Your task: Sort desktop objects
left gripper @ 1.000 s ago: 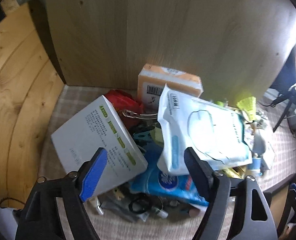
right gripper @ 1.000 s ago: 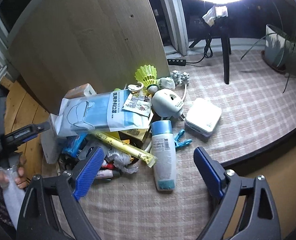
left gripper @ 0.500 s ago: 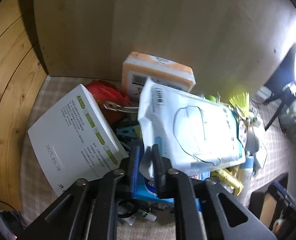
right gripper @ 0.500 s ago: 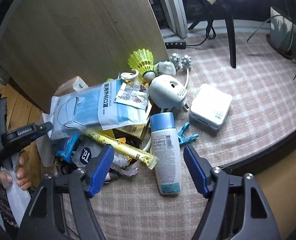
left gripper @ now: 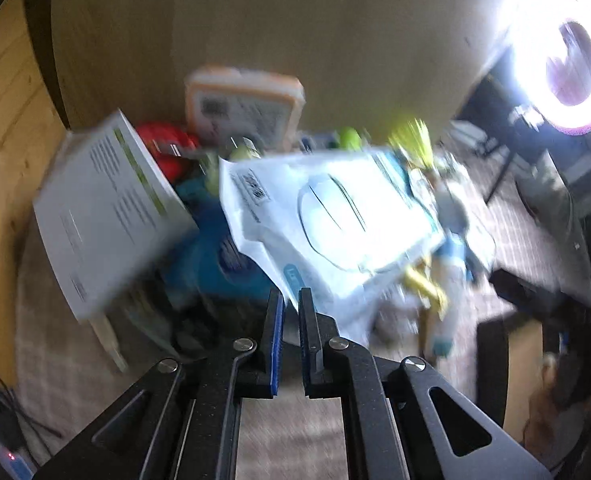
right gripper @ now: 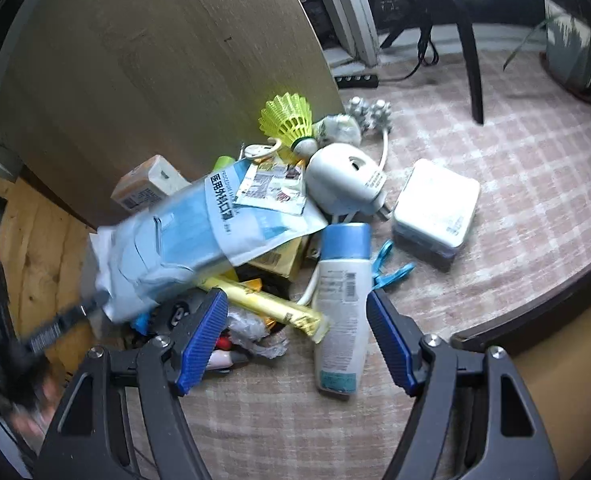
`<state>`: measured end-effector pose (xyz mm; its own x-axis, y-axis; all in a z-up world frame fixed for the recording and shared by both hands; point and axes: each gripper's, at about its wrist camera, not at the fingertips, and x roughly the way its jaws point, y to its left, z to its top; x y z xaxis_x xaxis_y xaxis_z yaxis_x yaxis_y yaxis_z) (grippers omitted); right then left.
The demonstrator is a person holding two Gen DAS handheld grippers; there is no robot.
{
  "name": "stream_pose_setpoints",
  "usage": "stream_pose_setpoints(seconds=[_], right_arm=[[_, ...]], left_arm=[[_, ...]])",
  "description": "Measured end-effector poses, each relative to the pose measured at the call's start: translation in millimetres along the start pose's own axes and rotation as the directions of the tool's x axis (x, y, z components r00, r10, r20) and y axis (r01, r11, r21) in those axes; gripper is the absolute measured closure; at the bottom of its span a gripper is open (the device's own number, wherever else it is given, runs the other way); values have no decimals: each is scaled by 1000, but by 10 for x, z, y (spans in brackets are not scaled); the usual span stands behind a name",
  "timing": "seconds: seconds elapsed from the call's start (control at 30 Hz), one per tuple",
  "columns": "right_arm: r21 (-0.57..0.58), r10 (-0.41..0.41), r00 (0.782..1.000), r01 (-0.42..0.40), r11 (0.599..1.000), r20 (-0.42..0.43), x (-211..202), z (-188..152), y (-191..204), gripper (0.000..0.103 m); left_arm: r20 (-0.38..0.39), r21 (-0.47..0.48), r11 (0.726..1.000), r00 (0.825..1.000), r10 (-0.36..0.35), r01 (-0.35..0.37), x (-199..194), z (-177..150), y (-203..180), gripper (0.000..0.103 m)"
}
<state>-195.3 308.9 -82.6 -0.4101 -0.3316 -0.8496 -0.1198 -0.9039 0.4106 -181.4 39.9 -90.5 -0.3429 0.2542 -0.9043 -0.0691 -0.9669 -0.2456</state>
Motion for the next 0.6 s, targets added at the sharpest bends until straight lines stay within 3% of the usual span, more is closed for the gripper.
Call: stream_pose_setpoints(seconds=[0.17, 0.33, 0.43, 0.6], right_arm=[[25, 28, 998, -27, 999, -51, 165, -67, 30, 32], [22, 29, 995, -27, 999, -92, 318, -137, 68, 32], [32, 28, 995, -25, 999, -98, 353, -149, 25, 32], [85, 51, 990, -40, 996, -131, 462, -138, -59, 32]], left_arm=[[-79, 47, 996, 995, -68, 72, 86, -391, -334, 96], [-194, 131, 983, 976, -100, 127, 30, -593, -527, 91], [-143, 178, 981, 988, -54, 79, -156, -529, -502, 85], [-48, 198, 980, 998, 30, -20, -212, -83, -367, 64]])
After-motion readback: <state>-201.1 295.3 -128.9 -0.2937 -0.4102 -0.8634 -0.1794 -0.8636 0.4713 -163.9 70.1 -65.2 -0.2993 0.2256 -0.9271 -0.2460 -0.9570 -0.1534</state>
